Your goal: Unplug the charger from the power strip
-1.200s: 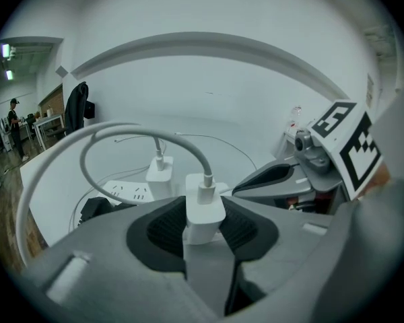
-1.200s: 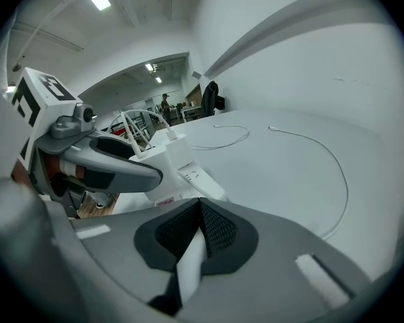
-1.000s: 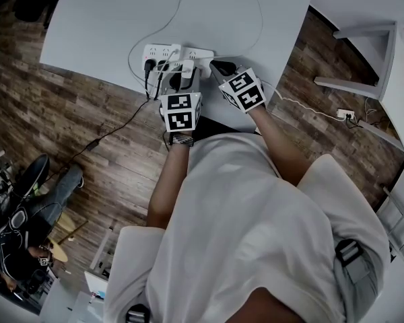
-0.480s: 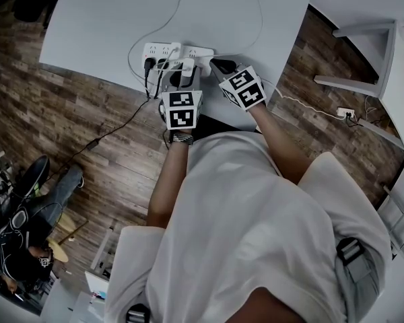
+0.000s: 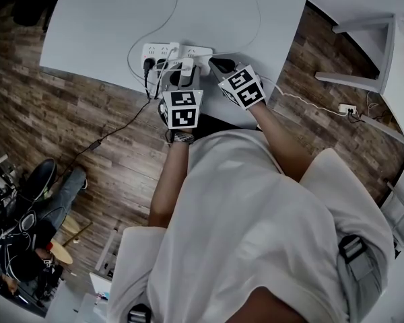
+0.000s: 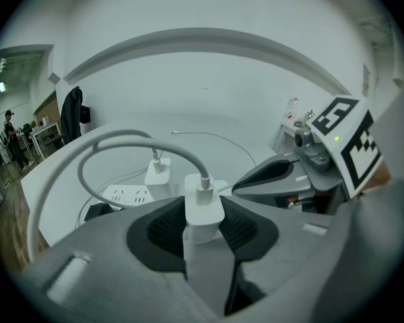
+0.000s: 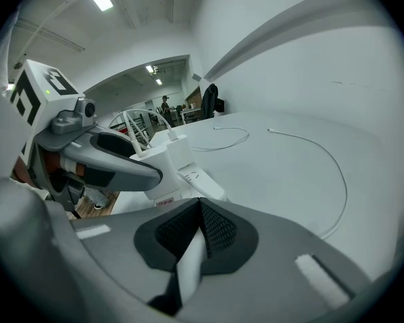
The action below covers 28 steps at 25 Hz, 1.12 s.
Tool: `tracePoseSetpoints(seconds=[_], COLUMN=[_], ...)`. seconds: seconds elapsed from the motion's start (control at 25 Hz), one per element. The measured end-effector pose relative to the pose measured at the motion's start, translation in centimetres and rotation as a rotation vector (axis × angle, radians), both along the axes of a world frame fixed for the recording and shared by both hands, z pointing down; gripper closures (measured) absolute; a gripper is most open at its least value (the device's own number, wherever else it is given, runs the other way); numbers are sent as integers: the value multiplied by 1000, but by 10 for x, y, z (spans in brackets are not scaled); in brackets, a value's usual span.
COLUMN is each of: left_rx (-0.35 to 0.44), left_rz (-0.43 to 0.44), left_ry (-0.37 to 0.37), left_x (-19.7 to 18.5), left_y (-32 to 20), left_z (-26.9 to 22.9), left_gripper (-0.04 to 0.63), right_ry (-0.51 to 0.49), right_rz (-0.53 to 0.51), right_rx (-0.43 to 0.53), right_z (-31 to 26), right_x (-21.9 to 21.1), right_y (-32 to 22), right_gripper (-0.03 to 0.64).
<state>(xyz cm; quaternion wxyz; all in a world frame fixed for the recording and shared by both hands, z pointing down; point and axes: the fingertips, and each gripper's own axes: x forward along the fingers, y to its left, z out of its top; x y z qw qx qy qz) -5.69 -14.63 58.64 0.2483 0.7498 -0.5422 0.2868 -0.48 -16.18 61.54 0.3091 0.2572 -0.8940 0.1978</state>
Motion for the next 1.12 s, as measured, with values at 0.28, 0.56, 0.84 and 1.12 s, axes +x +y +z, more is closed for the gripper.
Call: tracePoseSetpoints(seconds=[0.28,0.56,0.84,1.12], left_rx=[-1,-16,-3,3], left_rz=[-32,-71,-23,-8], left_ry=[53,125,44,18], left_x=[-1,-2,-1,-1], left_y=[0,-2,-2,0], left_z=[-1,-3,-2,-1], left_gripper=[448,448,448,448], right_ry=[-4,-3,-2,1], right_rz=[1,-2,1,5], right_rx=[-2,14,17,21], right_z=[-1,-2,-1,-1], right_x=[0,1,0,0], right_y=[0,0,0,1], right_gripper=[614,614,614,614])
